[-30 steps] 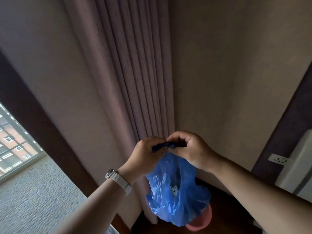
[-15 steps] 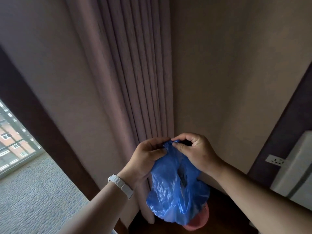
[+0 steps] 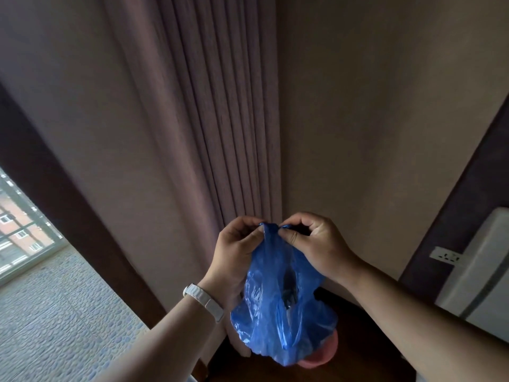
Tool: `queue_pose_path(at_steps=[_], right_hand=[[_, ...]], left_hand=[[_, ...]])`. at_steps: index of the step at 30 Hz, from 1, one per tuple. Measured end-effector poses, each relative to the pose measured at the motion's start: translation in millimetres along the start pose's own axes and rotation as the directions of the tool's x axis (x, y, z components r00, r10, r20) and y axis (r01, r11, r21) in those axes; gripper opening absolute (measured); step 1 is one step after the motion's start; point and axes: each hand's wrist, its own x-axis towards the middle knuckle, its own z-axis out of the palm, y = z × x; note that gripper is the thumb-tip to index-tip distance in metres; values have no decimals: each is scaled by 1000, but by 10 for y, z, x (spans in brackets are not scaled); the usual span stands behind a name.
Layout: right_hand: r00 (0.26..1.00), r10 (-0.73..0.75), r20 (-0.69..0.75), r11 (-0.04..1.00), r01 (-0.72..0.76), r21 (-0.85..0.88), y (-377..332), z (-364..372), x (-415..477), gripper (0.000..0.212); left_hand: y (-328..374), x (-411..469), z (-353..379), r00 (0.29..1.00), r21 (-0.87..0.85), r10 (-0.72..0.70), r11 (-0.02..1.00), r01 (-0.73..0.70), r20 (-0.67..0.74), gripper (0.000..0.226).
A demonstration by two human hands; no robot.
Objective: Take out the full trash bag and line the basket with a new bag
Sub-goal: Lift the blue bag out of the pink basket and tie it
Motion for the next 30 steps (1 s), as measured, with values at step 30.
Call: queue_pose_path(at_steps=[30], right_hand=[[993,-112,-23,961,103,-258,145,93,-117,17]], left_hand=[[35,-63,-63,998,321,-45,945,53,-32,22]])
